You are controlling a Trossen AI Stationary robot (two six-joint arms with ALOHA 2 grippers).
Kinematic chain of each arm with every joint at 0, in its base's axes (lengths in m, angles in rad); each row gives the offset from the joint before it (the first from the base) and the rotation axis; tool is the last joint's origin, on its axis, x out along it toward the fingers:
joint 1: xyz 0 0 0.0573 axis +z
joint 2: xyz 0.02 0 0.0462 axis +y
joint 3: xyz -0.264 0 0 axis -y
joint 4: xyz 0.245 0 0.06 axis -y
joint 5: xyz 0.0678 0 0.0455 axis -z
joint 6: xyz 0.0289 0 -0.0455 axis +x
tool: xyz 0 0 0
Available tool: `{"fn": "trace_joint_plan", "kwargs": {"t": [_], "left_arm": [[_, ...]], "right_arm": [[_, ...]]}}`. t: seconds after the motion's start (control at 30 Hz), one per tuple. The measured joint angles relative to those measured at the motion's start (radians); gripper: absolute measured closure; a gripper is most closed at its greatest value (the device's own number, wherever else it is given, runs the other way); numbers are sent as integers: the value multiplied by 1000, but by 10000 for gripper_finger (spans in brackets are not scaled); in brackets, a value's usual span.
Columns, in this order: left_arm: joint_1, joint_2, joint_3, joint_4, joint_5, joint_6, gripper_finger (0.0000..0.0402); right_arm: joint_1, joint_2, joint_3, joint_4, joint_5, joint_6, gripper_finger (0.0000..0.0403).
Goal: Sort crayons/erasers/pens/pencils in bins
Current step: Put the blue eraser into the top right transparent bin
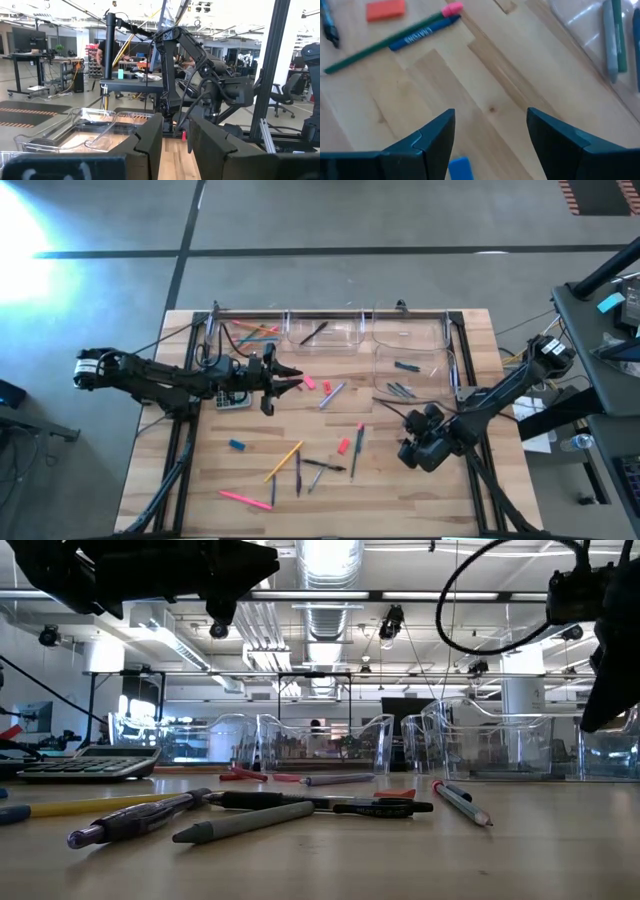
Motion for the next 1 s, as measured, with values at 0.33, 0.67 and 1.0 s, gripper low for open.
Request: {"fn": "trace_joint_plan", "kwargs": {"t": [0.33,0.67,1.0], "left_arm": [[0,0,0,0,0,-23,318],[0,0,0,0,0,-22,318],[0,0,0,0,0,-22,318]], "right_arm": [[1,1,-43,7,-112,32,166],[48,4,-40,16,-163,116,170],[98,5,0,15,-108,304,178]]}}
